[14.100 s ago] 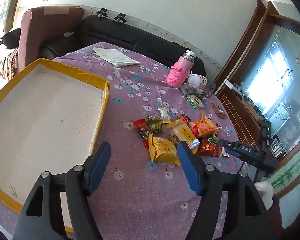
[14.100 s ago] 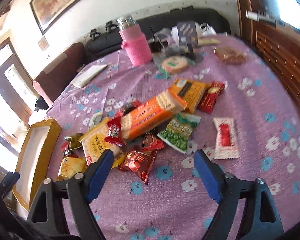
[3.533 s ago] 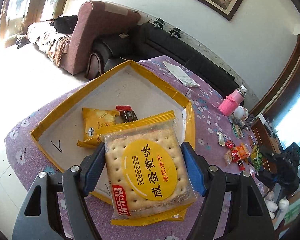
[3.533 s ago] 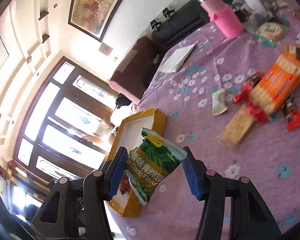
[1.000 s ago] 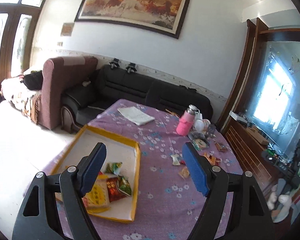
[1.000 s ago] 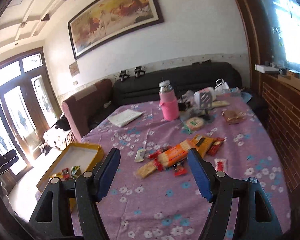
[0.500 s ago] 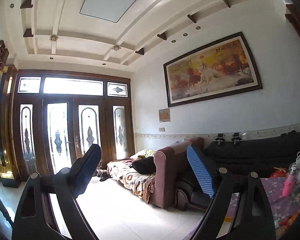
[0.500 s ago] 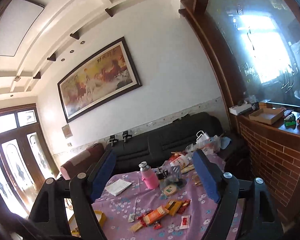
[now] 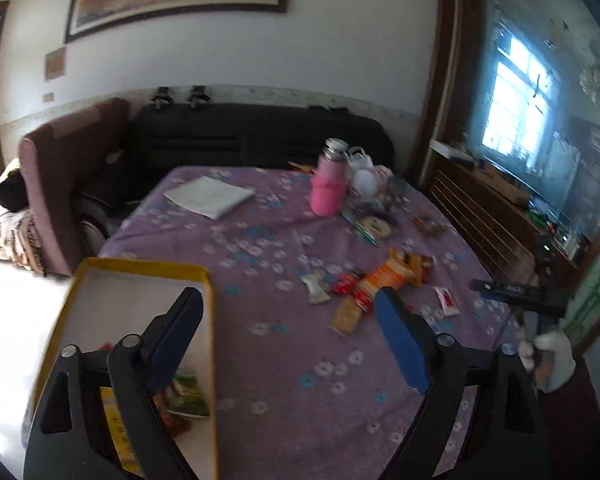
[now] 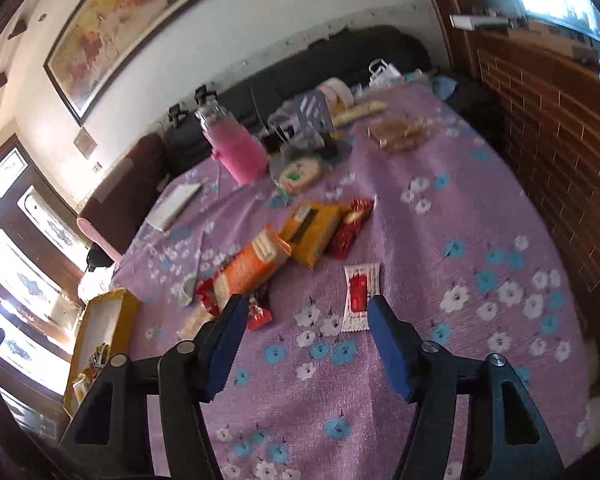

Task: Organize snacks
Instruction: 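Lift both open tools away from the tray, then grasp plain cracker roll with left tool while right tool grasps red-white sachet, then carry cracker roll and sachet over the yellow tray and open both tools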

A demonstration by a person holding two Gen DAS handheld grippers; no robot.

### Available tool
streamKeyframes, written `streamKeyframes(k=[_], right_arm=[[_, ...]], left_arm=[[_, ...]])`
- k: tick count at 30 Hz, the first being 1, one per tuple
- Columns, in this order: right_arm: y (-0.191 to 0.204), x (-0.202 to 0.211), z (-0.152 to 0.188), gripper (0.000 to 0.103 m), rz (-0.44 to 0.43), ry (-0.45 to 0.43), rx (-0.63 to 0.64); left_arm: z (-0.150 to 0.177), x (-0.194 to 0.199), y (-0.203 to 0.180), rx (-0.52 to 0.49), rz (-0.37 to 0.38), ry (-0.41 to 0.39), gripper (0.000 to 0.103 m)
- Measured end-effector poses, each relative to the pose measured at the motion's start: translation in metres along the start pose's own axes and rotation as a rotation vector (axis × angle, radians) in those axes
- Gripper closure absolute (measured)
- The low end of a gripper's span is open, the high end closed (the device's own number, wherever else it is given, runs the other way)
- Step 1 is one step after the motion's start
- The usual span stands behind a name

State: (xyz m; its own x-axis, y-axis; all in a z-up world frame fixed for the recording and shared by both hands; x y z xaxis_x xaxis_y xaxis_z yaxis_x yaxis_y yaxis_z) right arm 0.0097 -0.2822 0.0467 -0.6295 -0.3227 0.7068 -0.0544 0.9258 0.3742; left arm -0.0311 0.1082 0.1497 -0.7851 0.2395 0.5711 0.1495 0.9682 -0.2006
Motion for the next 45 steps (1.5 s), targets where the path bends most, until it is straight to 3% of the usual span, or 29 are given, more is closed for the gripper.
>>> streamKeyframes(k=[1, 7, 15, 17, 19, 22, 26, 27, 29, 30, 41, 45], right_arm=[[-0.005, -0.015, -0.001, 0.042, 0.008, 0.016, -0.008], [-0.027, -0.074, -0.007, 0.041, 0.091, 0.074, -0.003], [-0.021, -0.092, -0.003, 0.042, 0.198, 0.062, 0.132], [-0.022, -0.089, -0.003, 0.049, 0.219, 0.055, 0.14], [-0.024, -0.086, -0.003, 0.07, 0.229, 0.054, 0.141], [-0.027, -0.085, -0.004, 0.07, 0.202, 0.052, 0.123], [-0.026, -0.085, -0.003, 0.071, 0.193, 0.052, 0.125], [-0.026, -0.084, -0.003, 0.071, 0.183, 0.053, 0.121], [-0.025, -0.084, -0.002, 0.071, 0.16, 0.056, 0.11], [-0.025, -0.083, -0.002, 0.072, 0.153, 0.057, 0.106], [-0.01, -0.072, 0.003, 0.072, 0.021, 0.027, 0.069], [-0.002, -0.074, 0.006, 0.072, 0.011, 0.034, 0.085]], left_arm=[[0.005, -0.017, -0.012, -0.023, 0.022, 0.037, 0.027], [0.043, -0.103, -0.062, -0.116, 0.089, 0.201, 0.028], [0.07, -0.17, -0.075, -0.232, 0.019, 0.308, 0.028], [0.074, -0.187, -0.076, -0.253, 0.005, 0.326, 0.028], [0.079, -0.203, -0.079, -0.279, -0.008, 0.341, 0.028], [0.086, -0.217, -0.084, -0.293, 0.001, 0.368, 0.028], [0.091, -0.229, -0.091, -0.303, 0.036, 0.376, 0.029], [0.091, -0.231, -0.092, -0.289, 0.054, 0.378, 0.034], [0.091, -0.229, -0.094, -0.278, 0.075, 0.374, 0.066], [0.09, -0.228, -0.094, -0.277, 0.065, 0.376, 0.073], [0.093, -0.182, -0.084, -0.203, 0.056, 0.358, 0.073], [0.095, -0.179, -0.071, -0.148, 0.045, 0.352, 0.072]])
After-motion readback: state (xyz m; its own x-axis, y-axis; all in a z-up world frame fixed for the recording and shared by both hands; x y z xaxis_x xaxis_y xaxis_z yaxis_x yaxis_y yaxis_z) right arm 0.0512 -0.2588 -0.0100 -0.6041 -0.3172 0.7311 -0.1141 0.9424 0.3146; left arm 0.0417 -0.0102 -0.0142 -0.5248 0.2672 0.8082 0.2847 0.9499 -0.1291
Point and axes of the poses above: each gripper's, at about its wrist camera, not at the fingertips, and x roughly against the way its jaws point, y to its left, z to its underside, the point moved 5 cm from there along -x, roughly the way its jaws point, and after that the axes turned 5 degrees about x, right-handed, at the moved point
